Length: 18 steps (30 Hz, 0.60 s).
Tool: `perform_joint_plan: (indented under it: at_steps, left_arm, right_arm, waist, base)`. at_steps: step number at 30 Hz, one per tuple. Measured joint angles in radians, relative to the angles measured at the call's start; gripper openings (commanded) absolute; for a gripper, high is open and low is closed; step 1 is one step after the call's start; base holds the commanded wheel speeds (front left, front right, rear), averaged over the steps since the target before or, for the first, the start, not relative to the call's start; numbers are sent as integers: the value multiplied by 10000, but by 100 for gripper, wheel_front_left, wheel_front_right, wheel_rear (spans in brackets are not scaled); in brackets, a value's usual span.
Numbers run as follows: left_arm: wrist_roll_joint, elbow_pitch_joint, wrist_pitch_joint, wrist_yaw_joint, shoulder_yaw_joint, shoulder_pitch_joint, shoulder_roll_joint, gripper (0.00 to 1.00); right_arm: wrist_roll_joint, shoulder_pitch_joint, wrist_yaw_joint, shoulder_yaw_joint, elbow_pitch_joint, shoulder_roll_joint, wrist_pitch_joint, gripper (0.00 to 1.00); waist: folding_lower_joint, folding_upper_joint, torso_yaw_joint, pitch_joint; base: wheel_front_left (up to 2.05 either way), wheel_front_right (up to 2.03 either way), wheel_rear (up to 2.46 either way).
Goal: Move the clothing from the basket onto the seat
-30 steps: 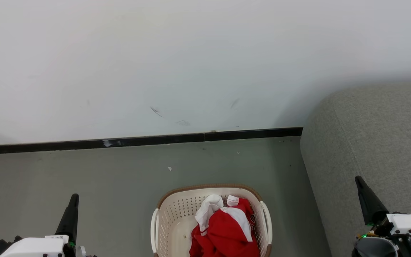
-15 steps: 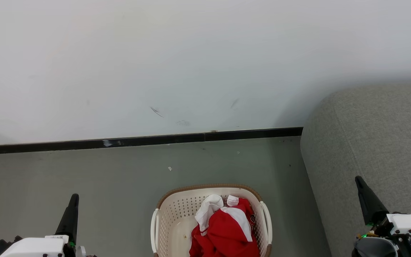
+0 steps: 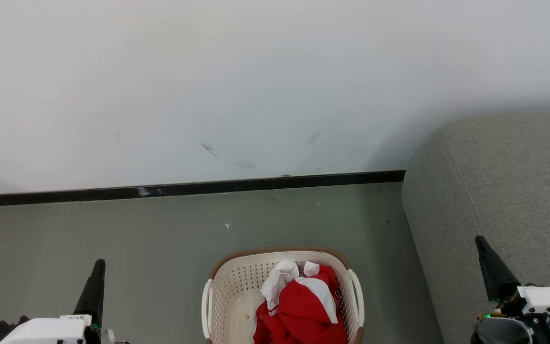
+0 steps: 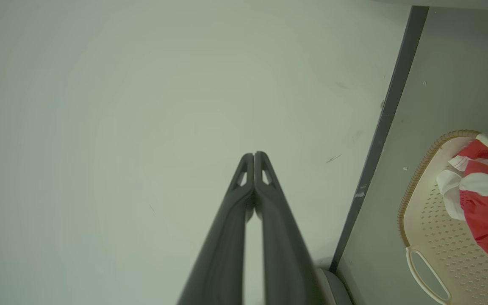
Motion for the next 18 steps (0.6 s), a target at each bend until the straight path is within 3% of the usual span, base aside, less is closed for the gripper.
perform_joint_plan:
  at_steps: [18]
  left_arm:
    - [2,0,0,0,4,0,-2,0]
  right_arm:
    - [2,0,0,4,0,-2,0,0]
  waist:
    - [0,0,0,0]
  base:
    - [0,0,0]
